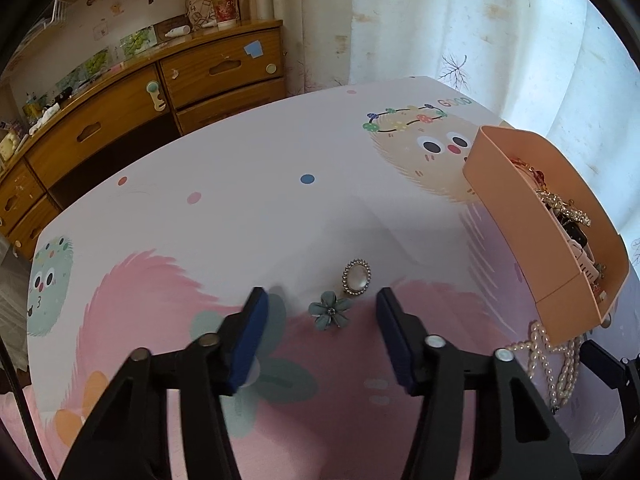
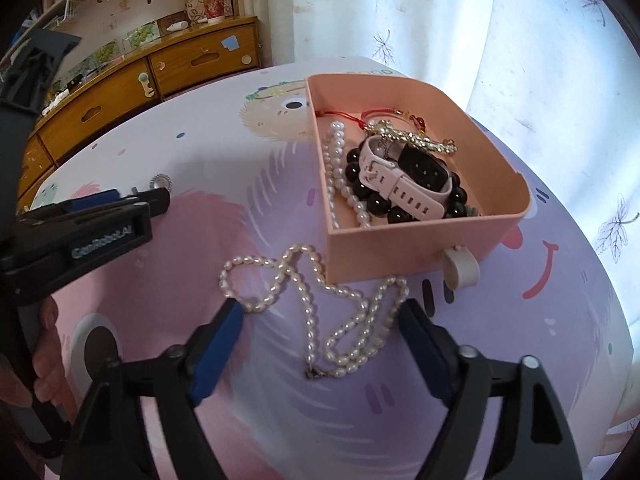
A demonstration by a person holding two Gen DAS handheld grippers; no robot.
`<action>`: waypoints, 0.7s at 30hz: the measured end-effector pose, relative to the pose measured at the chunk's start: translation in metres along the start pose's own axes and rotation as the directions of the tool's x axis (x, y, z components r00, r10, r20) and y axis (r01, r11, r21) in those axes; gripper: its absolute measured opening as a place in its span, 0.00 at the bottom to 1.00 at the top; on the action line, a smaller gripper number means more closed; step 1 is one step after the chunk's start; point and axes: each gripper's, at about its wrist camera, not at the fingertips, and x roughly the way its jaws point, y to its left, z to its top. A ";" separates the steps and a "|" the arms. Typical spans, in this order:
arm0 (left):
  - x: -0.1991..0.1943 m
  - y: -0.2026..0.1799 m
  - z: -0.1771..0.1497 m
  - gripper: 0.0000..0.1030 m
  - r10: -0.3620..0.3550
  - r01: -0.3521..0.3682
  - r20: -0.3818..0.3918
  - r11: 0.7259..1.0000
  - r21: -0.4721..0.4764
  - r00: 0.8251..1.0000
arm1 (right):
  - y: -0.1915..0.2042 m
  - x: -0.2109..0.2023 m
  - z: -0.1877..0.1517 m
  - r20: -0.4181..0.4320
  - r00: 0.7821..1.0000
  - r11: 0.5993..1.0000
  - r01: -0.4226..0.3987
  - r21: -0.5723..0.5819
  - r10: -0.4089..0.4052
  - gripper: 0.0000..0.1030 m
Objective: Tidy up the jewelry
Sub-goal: 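Move both tools back toward the remaining earrings and pearl necklace, then grasp the flower earring with the left tool while the right tool grasps the pearl necklace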
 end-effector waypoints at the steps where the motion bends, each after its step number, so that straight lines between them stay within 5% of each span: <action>1: 0.000 0.001 0.000 0.47 -0.003 0.003 0.008 1.000 -0.009 1.000 | 0.001 0.000 0.000 0.003 1.000 1.000 -0.005 -0.006 0.005 0.66; 8: 0.000 0.006 0.001 0.18 -0.002 0.002 0.011 0.999 -0.037 1.000 | 0.002 -0.006 0.001 -0.009 0.999 0.998 -0.036 -0.046 0.035 0.20; 10: 0.000 0.006 0.001 0.18 -0.001 0.002 0.011 0.999 -0.035 1.000 | -0.002 -0.005 0.003 -0.020 0.998 0.997 -0.055 -0.049 0.054 0.09; 21: -0.015 -0.003 0.002 0.18 0.024 -0.023 0.039 0.999 -0.029 0.999 | -0.024 -0.006 0.004 -0.080 0.974 0.977 -0.214 0.007 0.214 0.04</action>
